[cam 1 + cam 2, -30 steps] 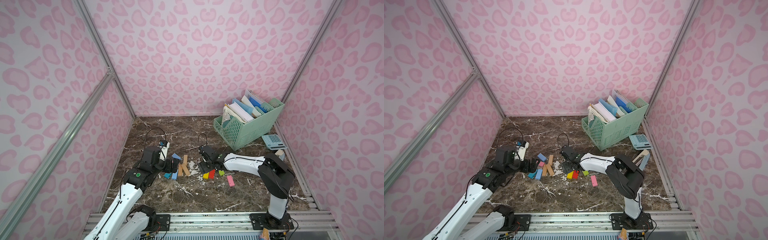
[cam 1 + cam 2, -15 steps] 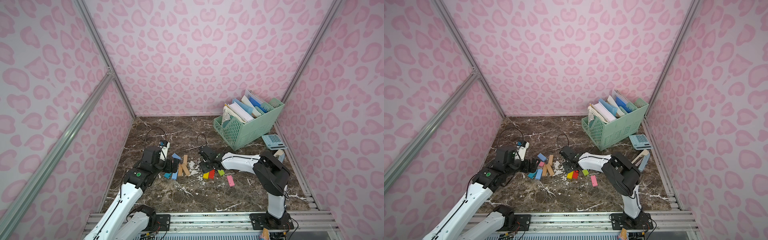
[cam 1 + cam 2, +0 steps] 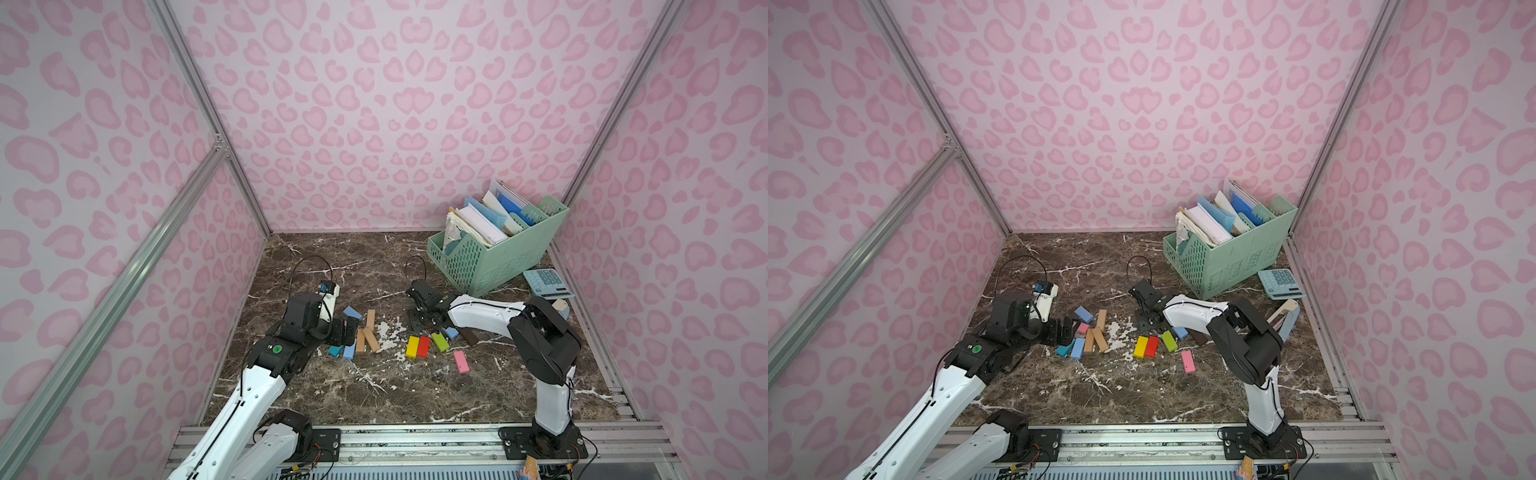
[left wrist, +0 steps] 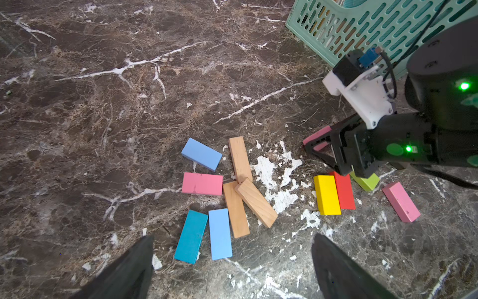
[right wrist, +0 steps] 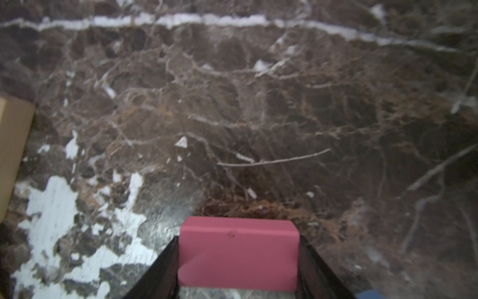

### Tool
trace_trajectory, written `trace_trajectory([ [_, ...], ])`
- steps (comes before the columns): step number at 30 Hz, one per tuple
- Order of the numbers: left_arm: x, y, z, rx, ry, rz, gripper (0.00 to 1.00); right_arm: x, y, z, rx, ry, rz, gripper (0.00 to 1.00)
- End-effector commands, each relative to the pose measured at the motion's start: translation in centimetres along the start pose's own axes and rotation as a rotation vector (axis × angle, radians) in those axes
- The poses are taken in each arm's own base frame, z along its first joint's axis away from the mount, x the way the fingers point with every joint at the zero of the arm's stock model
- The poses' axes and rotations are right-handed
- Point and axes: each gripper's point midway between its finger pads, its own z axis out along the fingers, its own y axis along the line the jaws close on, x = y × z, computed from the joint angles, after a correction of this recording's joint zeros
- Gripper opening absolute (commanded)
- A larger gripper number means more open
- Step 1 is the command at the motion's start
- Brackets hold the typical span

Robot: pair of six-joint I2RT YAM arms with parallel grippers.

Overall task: Assemble the number 8 with building blocks
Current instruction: Move the building block to the center of the board.

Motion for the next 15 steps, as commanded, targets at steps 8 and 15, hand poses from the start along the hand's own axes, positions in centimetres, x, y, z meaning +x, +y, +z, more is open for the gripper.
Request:
trace_trajectory([
  [8, -0.3, -0.1, -0.1, 0.007, -0.013, 0.009, 0.98, -2.6, -1.6, 1.8, 0.072, -0.010, 0.066, 0.48],
  [15, -0.3, -0.2, -0.1, 0.008, -0.016, 0.009, 0.98, -3.0, -1.9, 2.2, 0.071, -0.019, 0.095, 0.65],
])
